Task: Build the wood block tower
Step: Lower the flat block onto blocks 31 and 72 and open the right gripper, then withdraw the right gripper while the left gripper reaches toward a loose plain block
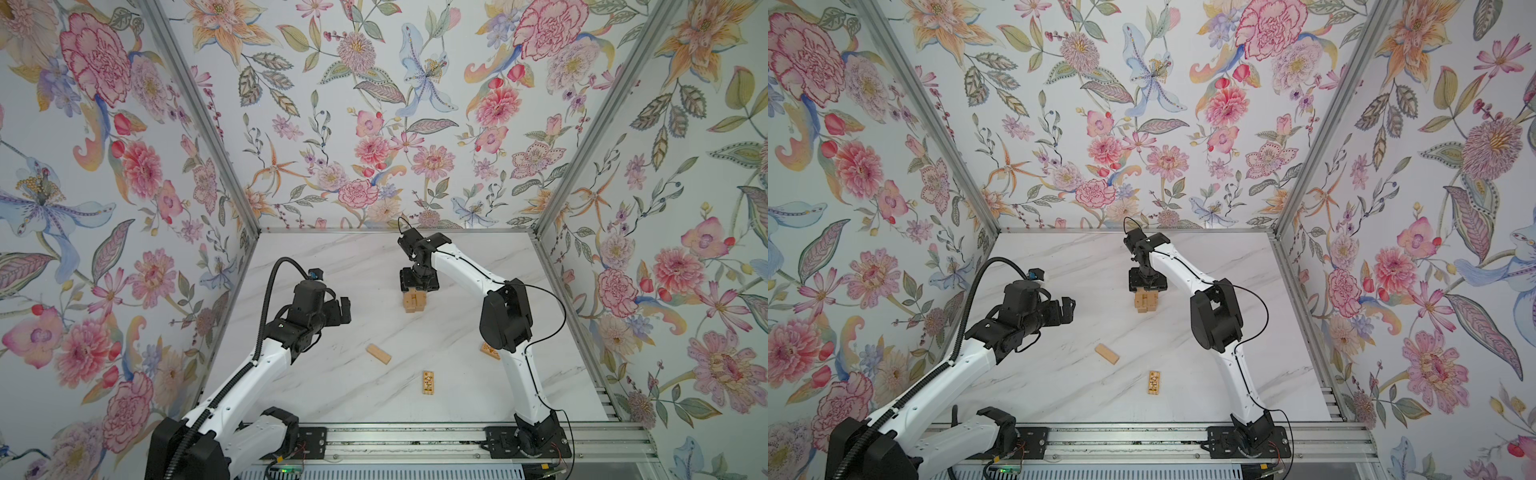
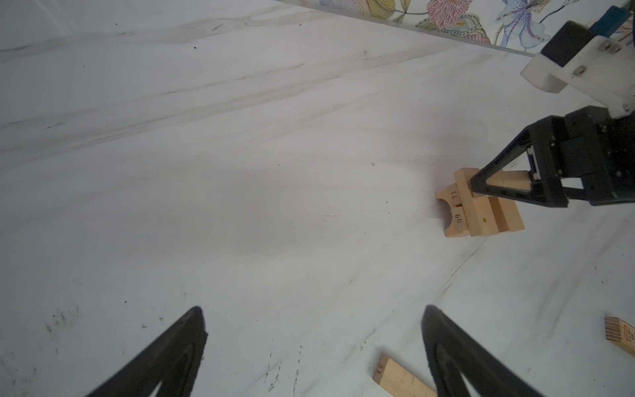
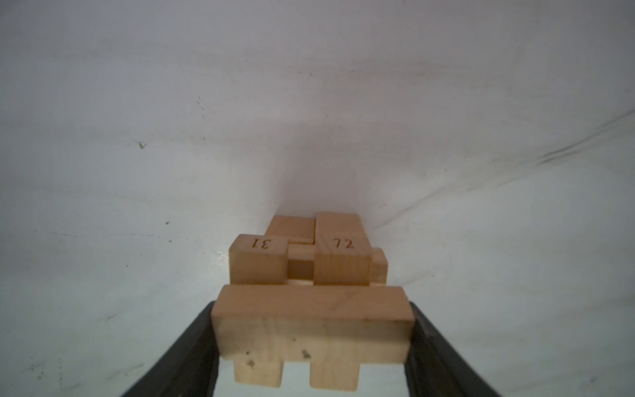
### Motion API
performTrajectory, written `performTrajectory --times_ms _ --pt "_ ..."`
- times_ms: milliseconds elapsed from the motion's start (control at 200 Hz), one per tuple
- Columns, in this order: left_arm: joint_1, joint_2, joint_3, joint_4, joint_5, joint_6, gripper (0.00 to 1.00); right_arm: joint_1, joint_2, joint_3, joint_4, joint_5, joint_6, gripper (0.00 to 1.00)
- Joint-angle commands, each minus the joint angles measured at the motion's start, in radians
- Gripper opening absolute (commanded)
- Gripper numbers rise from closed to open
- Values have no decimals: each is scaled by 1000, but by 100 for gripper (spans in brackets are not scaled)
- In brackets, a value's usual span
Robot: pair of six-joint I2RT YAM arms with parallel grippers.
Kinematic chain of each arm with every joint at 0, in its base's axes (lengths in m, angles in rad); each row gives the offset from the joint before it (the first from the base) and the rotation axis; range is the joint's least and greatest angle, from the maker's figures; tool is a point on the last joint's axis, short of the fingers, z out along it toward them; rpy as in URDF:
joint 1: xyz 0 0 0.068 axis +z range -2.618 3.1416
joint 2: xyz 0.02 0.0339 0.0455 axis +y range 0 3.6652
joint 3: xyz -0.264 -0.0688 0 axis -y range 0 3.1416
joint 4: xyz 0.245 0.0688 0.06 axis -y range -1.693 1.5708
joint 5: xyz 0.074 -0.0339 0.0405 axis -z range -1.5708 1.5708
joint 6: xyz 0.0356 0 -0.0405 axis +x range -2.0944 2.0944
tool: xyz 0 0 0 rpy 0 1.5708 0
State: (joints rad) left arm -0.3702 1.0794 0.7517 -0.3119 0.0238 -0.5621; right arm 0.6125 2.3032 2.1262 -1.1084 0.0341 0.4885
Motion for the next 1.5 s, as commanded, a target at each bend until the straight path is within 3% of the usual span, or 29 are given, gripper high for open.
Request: performTrajectory --times_ms 0,145,535,801,1056,1196,1496 --pt "17 2 24 -3 23 23 99 9 3 31 -28 2 19 75" --pt "21 -2 26 -11 25 24 99 22 -30 55 -49 31 16 100" --pt "-6 -66 -36 -47 82 14 99 78 -256 5 -77 63 54 99" --pt "-263 -50 -86 -54 -7 -76 99 86 -531 -299 -76 70 94 99" --pt "-438 47 -120 -52 -29 -119 97 82 -783 -582 -74 51 98 99" --pt "-492 116 -130 -24 -10 -86 98 75 -889 -692 -58 22 85 99" --pt "-498 268 -42 -32 2 66 99 45 -1038 -828 -38 -39 64 99"
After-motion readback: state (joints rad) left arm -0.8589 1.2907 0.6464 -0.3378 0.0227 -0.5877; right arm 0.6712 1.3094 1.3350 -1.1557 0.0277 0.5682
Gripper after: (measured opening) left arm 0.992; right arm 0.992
